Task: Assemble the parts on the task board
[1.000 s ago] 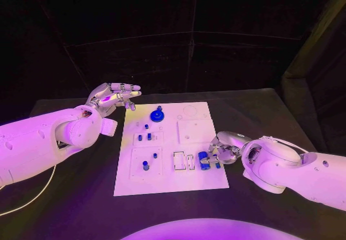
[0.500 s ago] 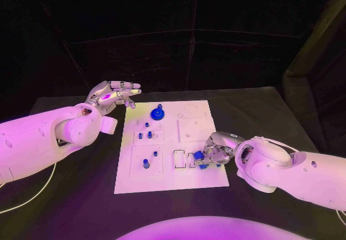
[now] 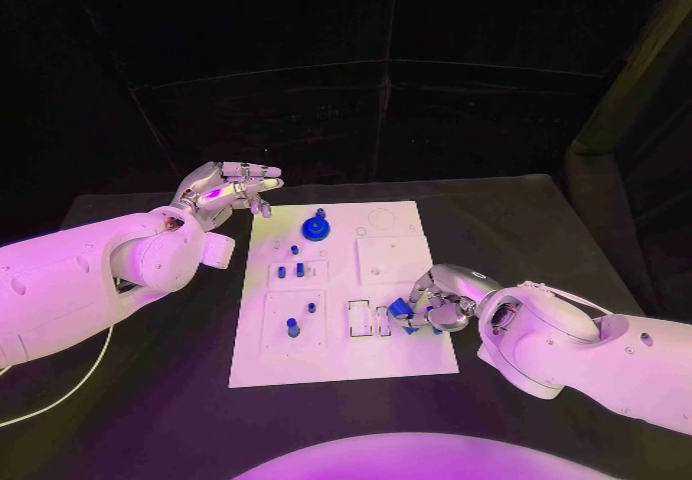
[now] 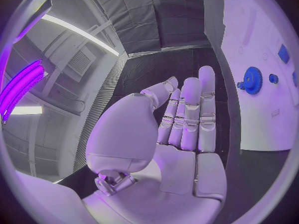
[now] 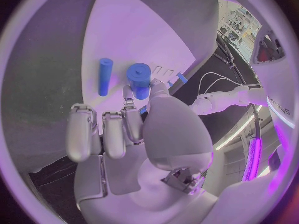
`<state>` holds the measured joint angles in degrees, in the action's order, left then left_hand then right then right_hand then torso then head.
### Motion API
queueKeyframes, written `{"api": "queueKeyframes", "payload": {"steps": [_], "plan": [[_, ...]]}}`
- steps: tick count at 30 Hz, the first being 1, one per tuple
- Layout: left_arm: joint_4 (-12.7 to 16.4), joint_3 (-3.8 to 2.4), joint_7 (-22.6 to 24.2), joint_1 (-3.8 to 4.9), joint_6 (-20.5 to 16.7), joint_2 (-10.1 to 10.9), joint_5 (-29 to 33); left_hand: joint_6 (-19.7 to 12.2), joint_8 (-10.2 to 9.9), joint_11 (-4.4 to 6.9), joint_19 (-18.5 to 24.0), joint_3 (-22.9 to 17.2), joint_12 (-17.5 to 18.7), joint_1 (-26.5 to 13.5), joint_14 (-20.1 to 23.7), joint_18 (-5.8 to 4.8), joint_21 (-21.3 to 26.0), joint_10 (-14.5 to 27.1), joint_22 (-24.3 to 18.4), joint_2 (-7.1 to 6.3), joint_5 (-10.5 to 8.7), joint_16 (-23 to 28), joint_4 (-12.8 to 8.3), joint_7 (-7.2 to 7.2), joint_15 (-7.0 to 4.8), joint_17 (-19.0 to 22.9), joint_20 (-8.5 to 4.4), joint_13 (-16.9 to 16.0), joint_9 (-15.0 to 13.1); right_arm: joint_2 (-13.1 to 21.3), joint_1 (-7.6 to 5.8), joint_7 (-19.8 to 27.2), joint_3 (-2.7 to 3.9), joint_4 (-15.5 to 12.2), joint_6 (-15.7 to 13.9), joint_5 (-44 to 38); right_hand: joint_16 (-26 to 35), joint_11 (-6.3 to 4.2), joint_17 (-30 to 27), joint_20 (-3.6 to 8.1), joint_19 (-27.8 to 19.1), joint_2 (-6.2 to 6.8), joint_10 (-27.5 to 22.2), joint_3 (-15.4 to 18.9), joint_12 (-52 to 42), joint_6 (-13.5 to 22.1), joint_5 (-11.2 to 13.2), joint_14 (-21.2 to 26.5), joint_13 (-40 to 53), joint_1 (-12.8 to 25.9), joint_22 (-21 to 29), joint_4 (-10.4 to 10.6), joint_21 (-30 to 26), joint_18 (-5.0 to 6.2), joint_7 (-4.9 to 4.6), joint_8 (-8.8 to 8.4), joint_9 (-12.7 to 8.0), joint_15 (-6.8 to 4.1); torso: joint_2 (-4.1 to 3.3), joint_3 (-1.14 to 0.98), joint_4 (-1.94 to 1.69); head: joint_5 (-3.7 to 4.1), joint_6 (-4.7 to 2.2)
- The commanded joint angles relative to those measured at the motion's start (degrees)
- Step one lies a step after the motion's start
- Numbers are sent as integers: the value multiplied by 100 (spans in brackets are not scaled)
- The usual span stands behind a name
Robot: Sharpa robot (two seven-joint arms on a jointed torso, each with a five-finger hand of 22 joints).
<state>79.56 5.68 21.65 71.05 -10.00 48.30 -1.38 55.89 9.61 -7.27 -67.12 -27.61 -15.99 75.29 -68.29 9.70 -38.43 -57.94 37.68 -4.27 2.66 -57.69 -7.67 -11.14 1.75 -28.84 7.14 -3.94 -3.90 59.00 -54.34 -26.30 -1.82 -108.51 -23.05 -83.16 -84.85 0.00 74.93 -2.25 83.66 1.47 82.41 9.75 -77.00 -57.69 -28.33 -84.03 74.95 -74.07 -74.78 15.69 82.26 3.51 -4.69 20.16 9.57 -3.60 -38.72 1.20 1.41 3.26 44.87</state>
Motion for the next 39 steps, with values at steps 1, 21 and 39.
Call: {"api": "queueKeyframes", "payload": {"steps": [1, 21, 39], "plan": [[3, -5, 23, 9, 75, -13, 14, -29, 18, 14, 55, 19, -20, 15, 42, 76, 25, 29, -1, 8, 27, -16, -12, -14, -1, 5, 4, -2, -2, 47, -15, 384, 9, -146, -612, 451, -34, 9, 294, 16, 122, -8, 46, 29, -31, -43, -44, -386, 173, -79, -15, -12, 35, -47, -3, 25, 22, -36, -1, 6, -11, -4, -13], [4, -5, 24, 10, 69, -29, 14, -31, 23, 15, 57, 18, -27, 22, 44, 78, 23, 40, 0, 13, 28, -22, -19, -11, -3, 11, 4, -1, -2, -606, -20, -124, 12, 53, -145, 873, -62, -107, 367, 90, 152, -193, 133, 147, -68, -422, -91, -393, 279, 111, -112, 83, 85, -63, 138, 102, 200, -127, -12, 5, 3, -100, -8], [-8, -5, 28, 10, 100, -39, 14, -36, 24, 13, 59, 25, -31, 13, 46, 77, 23, 49, 0, 7, 27, -26, -18, -13, -2, 15, 5, 0, -1, -923, -20, -572, 12, 247, -403, 626, -68, -179, 414, 166, 168, -336, 159, 663, 97, -582, 1914, -399, 227, 1059, -163, 86, 103, -73, 221, 45, 522, -196, -12, 2, 10, -157, -17]]}}
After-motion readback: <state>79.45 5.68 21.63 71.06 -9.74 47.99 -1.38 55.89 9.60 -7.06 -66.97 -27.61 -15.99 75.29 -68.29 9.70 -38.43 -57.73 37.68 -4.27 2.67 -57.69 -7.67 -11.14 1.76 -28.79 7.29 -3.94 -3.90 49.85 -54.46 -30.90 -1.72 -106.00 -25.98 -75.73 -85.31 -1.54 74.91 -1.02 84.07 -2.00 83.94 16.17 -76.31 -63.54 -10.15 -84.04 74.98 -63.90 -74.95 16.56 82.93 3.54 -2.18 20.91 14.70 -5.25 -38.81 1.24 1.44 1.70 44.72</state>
